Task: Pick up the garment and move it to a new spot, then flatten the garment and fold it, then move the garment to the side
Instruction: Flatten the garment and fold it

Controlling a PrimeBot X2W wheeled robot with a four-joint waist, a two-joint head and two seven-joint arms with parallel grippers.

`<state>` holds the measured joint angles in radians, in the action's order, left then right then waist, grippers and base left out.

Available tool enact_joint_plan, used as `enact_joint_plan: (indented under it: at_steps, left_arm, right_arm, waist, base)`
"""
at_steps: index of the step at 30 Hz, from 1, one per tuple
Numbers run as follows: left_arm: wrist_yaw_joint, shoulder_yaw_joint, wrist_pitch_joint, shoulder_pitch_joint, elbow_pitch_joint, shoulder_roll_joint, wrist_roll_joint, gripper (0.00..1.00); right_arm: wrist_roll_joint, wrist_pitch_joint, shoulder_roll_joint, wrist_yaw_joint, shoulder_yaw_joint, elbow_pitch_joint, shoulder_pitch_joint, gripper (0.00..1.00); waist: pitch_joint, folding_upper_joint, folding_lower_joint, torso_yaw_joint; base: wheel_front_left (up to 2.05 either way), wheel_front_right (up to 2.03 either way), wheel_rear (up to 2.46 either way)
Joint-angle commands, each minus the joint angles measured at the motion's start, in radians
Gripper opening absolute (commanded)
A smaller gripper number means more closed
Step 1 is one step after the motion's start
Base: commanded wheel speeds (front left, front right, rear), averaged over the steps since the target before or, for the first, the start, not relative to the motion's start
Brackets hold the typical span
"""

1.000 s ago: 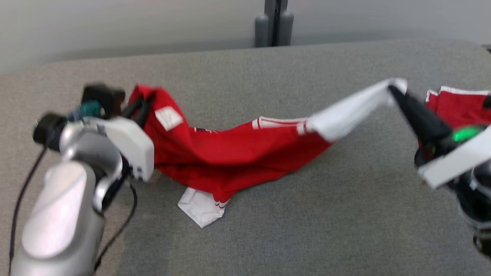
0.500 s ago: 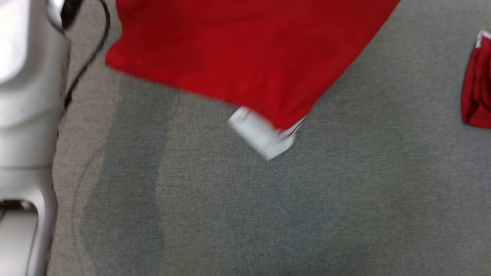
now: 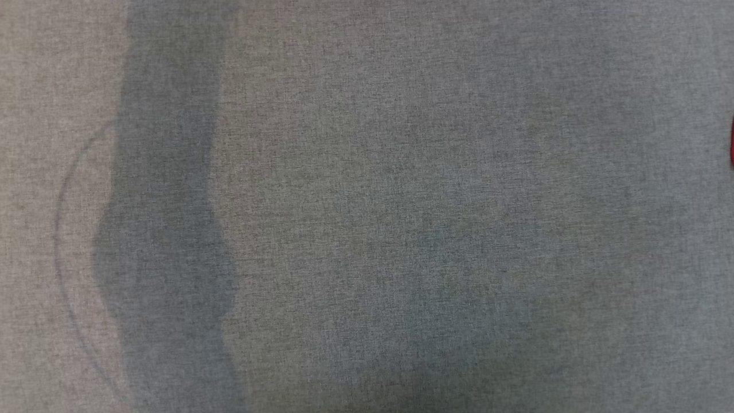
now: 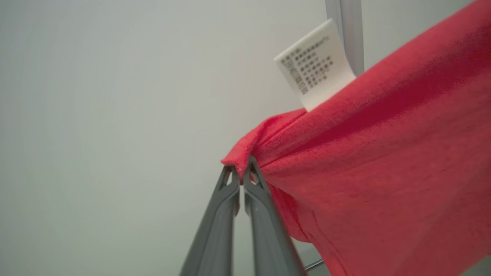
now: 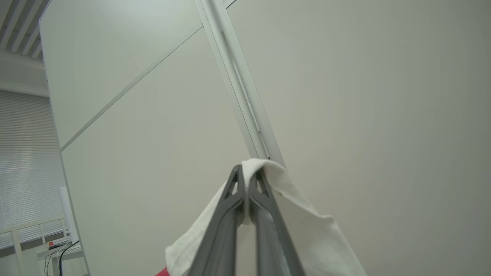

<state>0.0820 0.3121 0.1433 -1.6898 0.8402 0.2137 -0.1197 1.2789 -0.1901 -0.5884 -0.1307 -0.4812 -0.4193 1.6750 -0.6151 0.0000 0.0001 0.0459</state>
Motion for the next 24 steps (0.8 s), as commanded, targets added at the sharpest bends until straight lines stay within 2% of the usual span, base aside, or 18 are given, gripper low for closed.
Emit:
enact_joint_plan:
  at_steps: [1, 4, 14, 21, 24]
  left_arm:
    - [-0.008, -0.016, -0.020, -0.022, 0.038, 0.002, -0.020, 0.00]
    - [-0.007, -0.026, -0.040, -0.040, 0.091, -0.007, -0.038, 0.00]
    - [0.023, -0.006, -0.039, 0.018, 0.254, -0.044, -0.079, 0.00]
    - [0.047, 0.043, 0.018, 0.139, 0.353, -0.050, -0.119, 0.00]
    - [0.049, 0.113, 0.076, 0.241, 0.353, -0.071, -0.173, 0.00]
  right_arm:
    - [0.015, -0.015, -0.008, 0.000, -0.018, -0.007, 0.025, 0.00]
    - [0.037, -0.019, -0.007, 0.000, -0.049, -0.020, 0.037, 0.00]
    - [0.088, 0.054, -0.001, 0.000, -0.248, -0.047, -0.090, 0.00]
    - [0.153, 0.094, -0.012, 0.000, -0.378, -0.008, -0.267, 0.00]
    - [0.156, 0.118, -0.033, 0.000, -0.451, 0.029, -0.358, 0.00]
  waist:
    - [0.004, 0.0000, -0.0001, 0.005]
    - [0.012, 0.0000, -0.0001, 0.007]
    - [0.072, 0.0000, -0.0001, 0.001]
    - [0.191, 0.0000, -0.0001, 0.004]
    - [0.265, 0.0000, -0.0001, 0.007]
  base:
    - [0.00, 0.00, 0.00]
    - [0.00, 0.00, 0.00]
    - [0.00, 0.00, 0.00]
    - [0.00, 0.00, 0.00]
    - [0.00, 0.00, 0.00]
